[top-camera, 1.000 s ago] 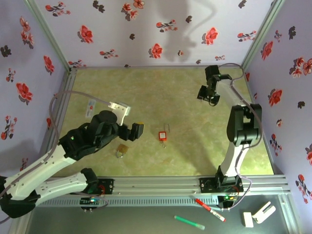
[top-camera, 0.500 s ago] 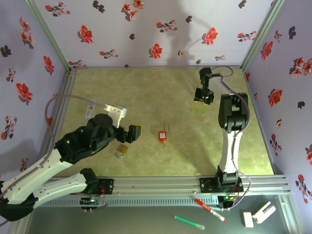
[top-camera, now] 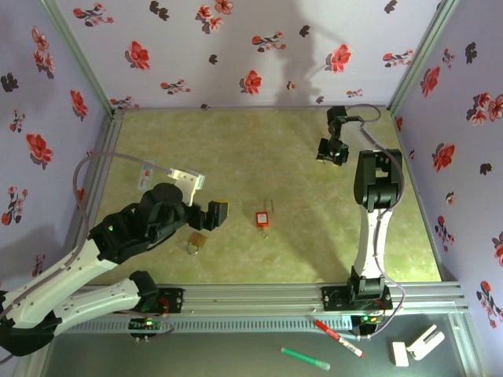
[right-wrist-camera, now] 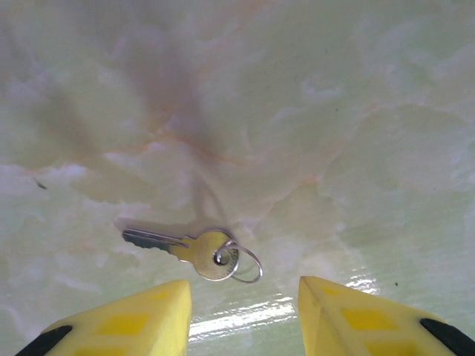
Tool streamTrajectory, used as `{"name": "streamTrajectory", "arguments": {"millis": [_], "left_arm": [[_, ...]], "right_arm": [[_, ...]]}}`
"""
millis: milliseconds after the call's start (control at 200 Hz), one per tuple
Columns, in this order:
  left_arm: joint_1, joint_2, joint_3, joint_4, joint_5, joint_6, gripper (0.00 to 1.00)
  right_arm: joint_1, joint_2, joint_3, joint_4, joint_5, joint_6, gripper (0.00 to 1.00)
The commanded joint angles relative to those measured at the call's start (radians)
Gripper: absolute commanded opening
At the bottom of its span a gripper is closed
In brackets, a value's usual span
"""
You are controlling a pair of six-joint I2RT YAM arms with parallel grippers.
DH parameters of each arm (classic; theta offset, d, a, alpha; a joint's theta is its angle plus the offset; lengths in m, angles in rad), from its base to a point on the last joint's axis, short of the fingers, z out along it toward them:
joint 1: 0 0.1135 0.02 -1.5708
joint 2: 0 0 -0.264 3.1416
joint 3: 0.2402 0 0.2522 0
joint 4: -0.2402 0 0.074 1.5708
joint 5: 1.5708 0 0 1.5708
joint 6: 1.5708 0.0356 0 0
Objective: Unlock with the key
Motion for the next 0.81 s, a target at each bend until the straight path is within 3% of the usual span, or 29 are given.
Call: {"name": "streamTrajectory", "arguments": {"millis": [0, 475, 800], "left_arm": [[0.000, 0.008, 0.019, -0.011, -0.015, -0.006, 1.00], [0.000, 0.009, 0.020, -0.020, -0.024, -0.003, 1.00], [0.000, 0.003, 0.019, -0.020, -0.027, -0.004, 1.00]], "right_arm": [[-0.005, 0.032, 0.026, -0.023, -0.029, -0.012, 0.41], [-0.005, 0.073, 0.002, -0.016, 0.023, -0.010, 0.30], [-0.005, 0.059, -0.022, -0.003, 0.012, -0.007, 0.12]]}}
